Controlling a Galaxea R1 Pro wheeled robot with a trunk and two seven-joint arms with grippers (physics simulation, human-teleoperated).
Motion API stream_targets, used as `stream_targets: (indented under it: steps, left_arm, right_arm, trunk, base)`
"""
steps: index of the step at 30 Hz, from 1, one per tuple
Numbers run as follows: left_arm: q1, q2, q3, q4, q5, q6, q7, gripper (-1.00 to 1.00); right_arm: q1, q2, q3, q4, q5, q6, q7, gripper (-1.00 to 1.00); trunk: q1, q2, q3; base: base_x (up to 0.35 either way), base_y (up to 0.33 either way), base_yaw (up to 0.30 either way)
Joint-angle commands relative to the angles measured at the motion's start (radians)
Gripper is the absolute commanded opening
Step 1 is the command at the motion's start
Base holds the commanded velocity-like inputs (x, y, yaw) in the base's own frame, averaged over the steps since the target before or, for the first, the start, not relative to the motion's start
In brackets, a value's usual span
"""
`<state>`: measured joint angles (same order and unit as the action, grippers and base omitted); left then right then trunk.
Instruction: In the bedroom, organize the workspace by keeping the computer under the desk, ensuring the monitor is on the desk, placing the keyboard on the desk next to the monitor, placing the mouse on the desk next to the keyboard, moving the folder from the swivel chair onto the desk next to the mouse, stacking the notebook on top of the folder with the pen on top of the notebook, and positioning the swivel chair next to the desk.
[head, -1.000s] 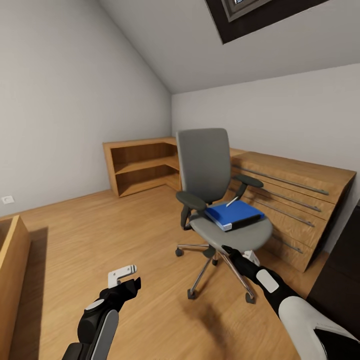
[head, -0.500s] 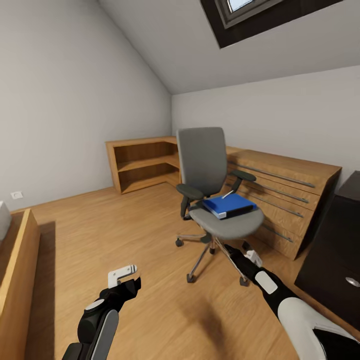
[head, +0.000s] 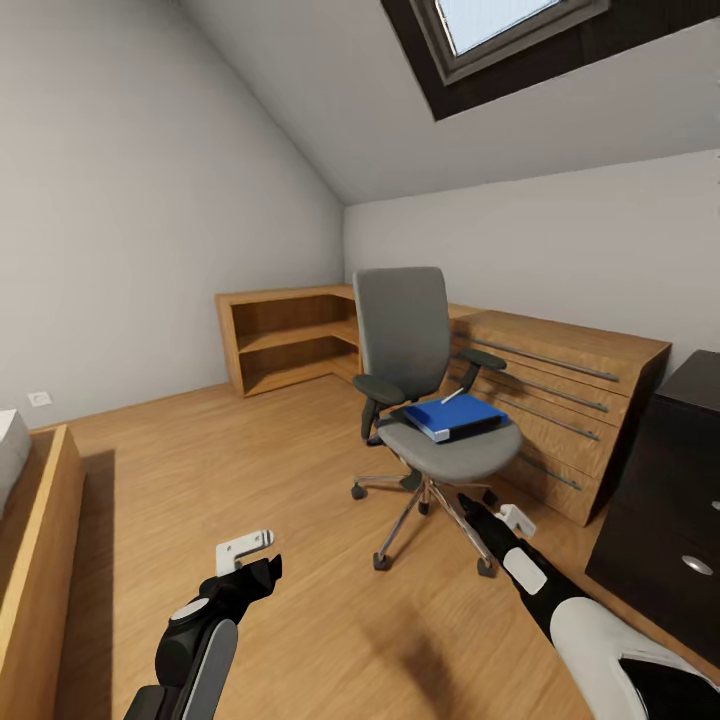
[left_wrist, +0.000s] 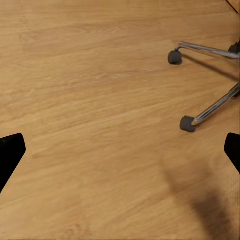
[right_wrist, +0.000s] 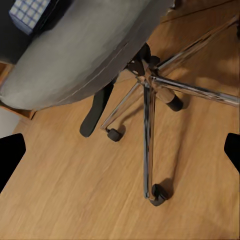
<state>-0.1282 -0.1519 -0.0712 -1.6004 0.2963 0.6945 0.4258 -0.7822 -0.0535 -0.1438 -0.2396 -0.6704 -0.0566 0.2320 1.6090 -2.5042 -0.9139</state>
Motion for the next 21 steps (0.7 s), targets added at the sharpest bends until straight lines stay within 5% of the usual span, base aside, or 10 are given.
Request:
stream_targets:
  steps: [1, 6, 13, 21]
  left_arm:
    - [-0.001, 0.0, -0.001, -0.001, 0.011, 0.002, 0.01, 1.0]
    - [-0.001, 0.0, -0.011, 0.013, 0.01, 0.002, 0.01, 1.0]
    - [-0.001, 0.001, -0.046, 0.091, 0.009, -0.005, 0.011, 1.0]
    - [-0.001, 0.002, -0.064, 0.099, 0.009, -0.007, 0.011, 1.0]
  right_arm:
    - [-0.001, 0.0, -0.001, 0.003, -0.006, -0.008, 0.004, 1.0]
    - [0.0, 0.033, 0.015, 0.036, 0.038, -0.085, -0.02, 1.0]
    - [0.012, 0.053, 0.026, 0.226, 0.233, -0.466, -0.07, 1.0]
    - [0.218, 0.069, 0.032, 0.255, 0.291, -0.762, -0.075, 1.0]
  trunk:
    - [-0.001, 0.0, 0.003]
    - [-0.003, 0.001, 0.022]
    - [-0.006, 0.003, 0.049]
    - [-0.015, 0.014, 0.079]
  base:
    - [-0.002, 0.0, 0.0]
    - [0.0, 0.0, 0.0]
    - [0.0, 0.0, 0.0]
    - [0.0, 0.0, 0.0]
